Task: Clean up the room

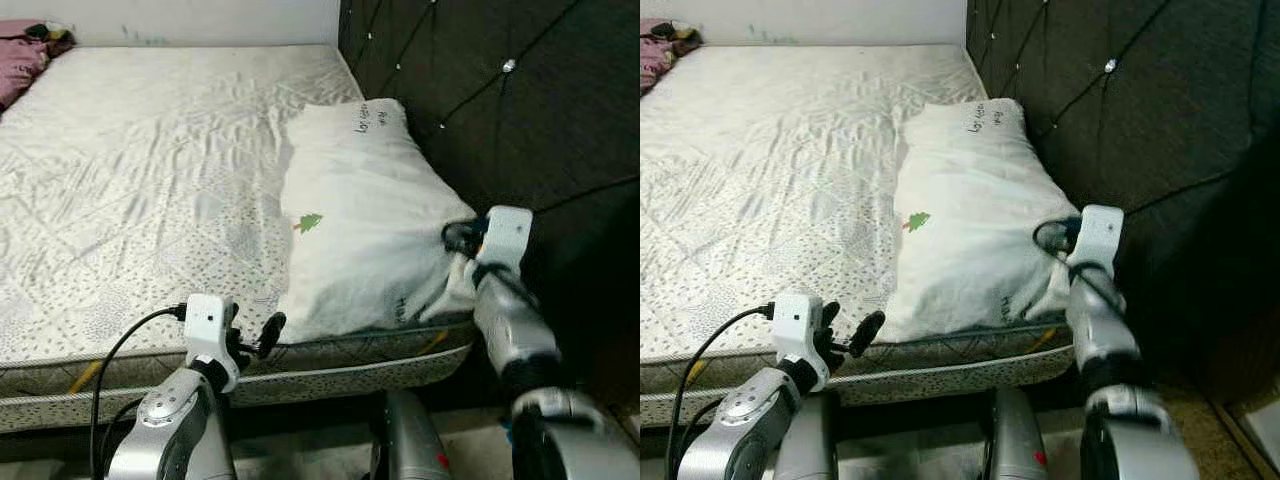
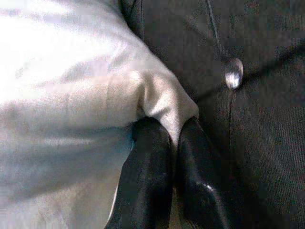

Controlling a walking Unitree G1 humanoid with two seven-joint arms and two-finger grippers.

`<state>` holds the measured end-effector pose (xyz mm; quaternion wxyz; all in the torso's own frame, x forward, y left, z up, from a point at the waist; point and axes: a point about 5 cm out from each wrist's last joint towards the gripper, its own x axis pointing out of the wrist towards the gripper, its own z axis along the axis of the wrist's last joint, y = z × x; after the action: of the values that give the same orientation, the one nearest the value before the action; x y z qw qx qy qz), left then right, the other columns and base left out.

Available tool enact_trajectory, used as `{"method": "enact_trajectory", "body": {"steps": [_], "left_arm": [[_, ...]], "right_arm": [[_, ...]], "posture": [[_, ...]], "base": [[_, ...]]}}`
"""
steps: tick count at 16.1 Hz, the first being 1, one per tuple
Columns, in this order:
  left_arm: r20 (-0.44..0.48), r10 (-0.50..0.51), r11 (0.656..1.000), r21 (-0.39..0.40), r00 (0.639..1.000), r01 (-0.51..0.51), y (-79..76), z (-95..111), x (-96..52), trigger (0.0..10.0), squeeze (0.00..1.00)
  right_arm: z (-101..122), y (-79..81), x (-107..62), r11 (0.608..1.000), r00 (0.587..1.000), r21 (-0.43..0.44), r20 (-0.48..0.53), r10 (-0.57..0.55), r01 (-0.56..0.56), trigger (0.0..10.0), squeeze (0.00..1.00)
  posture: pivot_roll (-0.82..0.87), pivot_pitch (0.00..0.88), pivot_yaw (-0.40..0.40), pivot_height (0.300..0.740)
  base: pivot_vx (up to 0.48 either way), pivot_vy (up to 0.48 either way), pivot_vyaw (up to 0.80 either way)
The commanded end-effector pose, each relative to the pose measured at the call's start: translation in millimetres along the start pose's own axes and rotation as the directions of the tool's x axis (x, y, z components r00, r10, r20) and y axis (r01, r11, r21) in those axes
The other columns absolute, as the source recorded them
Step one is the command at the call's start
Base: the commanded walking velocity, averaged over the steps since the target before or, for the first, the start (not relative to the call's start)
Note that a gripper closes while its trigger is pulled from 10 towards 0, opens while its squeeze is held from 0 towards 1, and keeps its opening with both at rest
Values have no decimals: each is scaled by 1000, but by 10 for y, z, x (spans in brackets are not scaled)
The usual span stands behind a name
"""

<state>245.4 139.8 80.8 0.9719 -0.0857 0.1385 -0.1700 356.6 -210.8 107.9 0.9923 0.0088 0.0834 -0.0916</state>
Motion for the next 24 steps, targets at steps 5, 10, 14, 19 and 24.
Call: {"method": "enact_trajectory", "body": {"steps": [5, 10, 14, 19, 24], "left_arm": [[7, 12, 1000, 26, 1000, -13, 17, 9, 3, 10000, 0], [1, 10, 999, 45, 1000, -10, 37, 7, 18, 10000, 0], [1, 18, 998, 53, 1000, -18, 49, 0, 19, 10000, 0], [3, 17, 998, 57, 1000, -17, 31, 9, 43, 10000, 0], [2, 43, 997, 58, 999, -43, 53, -20, 8, 10000, 0]], "right_arm": [[-361, 56, -431, 1000, 998, 24, -66, -2, 3, 0, 0], [-320, 245, -675, 995, 998, 90, -41, 36, -32, 0, 0], [-368, 209, -744, 996, 995, 79, -87, 38, -31, 0, 0], [330, -46, -115, 996, 996, 63, 73, 52, -56, 0, 0], [891, -770, 139, 984, 974, 69, 148, -174, 166, 0, 0]], "posture": [[46, 15, -49, 546], [38, 12, -38, 546], [35, 14, -37, 546], [32, 16, -28, 546], [41, 21, -38, 546]], "base": [[0, 0, 0], [0, 0, 0], [0, 0, 0], [0, 0, 0], [0, 0, 0]]}}
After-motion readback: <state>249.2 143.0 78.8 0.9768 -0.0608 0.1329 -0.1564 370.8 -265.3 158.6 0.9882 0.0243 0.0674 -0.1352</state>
